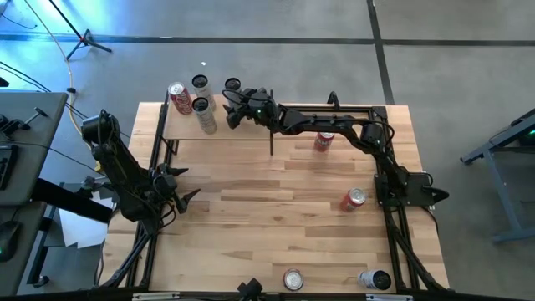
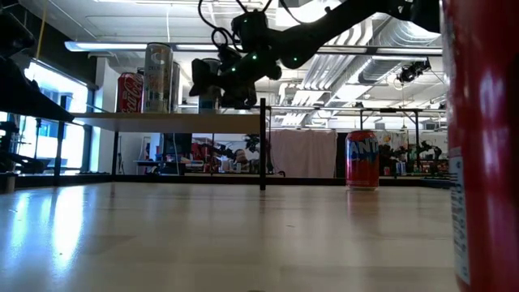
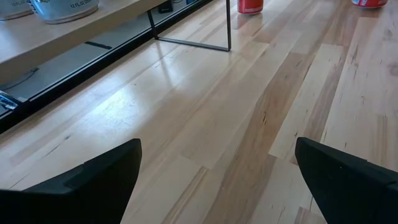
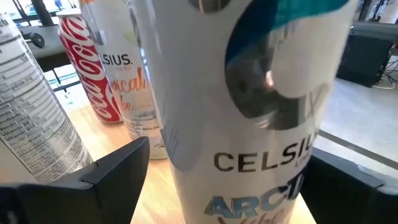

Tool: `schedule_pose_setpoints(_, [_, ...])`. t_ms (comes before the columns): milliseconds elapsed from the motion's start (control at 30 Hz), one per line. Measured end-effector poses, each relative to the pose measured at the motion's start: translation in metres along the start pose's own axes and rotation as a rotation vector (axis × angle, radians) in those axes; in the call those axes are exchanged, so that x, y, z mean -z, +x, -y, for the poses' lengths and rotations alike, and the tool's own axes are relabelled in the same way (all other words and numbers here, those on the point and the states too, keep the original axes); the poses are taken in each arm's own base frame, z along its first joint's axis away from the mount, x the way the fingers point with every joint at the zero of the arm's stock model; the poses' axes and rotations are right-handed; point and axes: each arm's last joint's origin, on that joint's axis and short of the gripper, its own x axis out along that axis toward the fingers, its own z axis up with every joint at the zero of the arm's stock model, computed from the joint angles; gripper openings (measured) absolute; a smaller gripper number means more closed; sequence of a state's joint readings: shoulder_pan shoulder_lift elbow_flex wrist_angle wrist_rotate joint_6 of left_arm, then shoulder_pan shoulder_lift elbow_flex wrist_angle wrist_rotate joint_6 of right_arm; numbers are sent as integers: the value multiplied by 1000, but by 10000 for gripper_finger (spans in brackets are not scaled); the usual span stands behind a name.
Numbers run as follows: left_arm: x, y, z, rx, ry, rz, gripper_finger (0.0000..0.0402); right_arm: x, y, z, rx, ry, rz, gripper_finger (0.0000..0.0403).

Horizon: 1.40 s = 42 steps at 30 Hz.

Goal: Place canned beverage on shelf
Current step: Put the top blue soda can on the shelf

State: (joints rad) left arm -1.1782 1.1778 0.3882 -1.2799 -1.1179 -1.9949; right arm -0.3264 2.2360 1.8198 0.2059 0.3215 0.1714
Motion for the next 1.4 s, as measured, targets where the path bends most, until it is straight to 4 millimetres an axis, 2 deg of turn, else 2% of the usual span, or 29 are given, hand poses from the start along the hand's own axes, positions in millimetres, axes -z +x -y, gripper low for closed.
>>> schedule_pose_setpoints(333, [0,0,0,0,0,0,400,2,0,0,-6,14,-18,360])
schedule_pose_setpoints(567, [0,0,0,0,1,0,400,6,-5,-8,-1,29,-64,359])
schedule_pose_setpoints(933, [0,0,0,0,0,0,400,-21,-30,-8,-7,10,-129,359])
schedule_pose_setpoints(1133, [0,0,0,0,0,0,400,-26,-30,-5,-61,-56,-125,359])
schedule_pose_setpoints(1400, [0,0,0,0,0,0,400,-29,-25,10,-165,-127,-139,359])
